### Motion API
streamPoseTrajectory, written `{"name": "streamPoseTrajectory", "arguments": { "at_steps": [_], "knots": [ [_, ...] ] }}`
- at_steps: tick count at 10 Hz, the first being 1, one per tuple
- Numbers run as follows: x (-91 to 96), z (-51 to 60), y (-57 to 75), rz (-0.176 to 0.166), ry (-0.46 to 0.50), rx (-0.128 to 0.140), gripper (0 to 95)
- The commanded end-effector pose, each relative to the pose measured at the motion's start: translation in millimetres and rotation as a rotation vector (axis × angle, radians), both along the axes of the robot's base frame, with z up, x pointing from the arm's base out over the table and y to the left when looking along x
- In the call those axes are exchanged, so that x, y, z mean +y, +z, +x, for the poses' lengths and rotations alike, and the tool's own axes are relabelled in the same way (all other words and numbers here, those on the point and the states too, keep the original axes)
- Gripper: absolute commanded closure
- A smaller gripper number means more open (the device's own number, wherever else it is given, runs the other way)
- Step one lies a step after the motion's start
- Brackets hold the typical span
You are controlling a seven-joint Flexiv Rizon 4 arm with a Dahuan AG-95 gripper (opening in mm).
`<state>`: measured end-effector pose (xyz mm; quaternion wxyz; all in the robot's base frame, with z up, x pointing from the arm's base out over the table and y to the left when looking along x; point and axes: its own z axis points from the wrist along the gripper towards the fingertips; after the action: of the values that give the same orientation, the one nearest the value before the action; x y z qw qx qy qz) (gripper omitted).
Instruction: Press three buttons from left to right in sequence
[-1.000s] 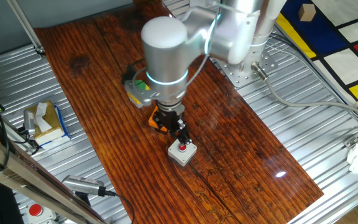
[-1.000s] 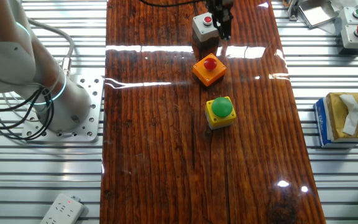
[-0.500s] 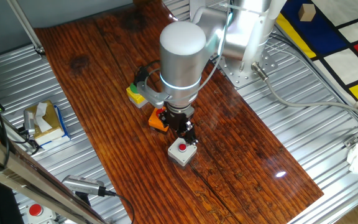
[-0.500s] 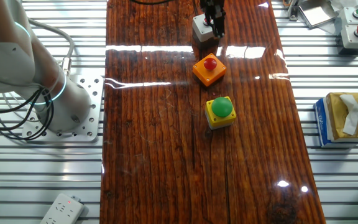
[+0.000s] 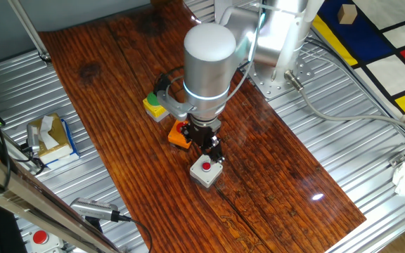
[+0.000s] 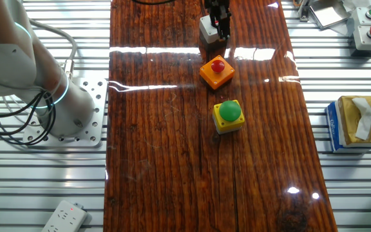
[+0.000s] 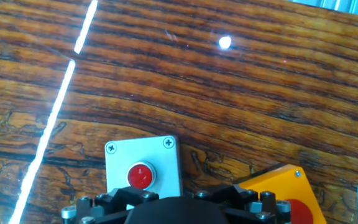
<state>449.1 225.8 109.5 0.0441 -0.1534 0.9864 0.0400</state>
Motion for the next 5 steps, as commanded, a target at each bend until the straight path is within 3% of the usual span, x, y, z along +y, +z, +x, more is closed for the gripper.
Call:
{"name": "streamPoseTrajectory", "arguments": {
  "at_steps": [1,5],
  "knots": [
    [-0.2,5.8,-2.0,-0.008,0.000,-0.006,19.0],
    [-0.6,16.7,-3.2,-0.014,-0.002,-0.009,19.0]
  ]
}}
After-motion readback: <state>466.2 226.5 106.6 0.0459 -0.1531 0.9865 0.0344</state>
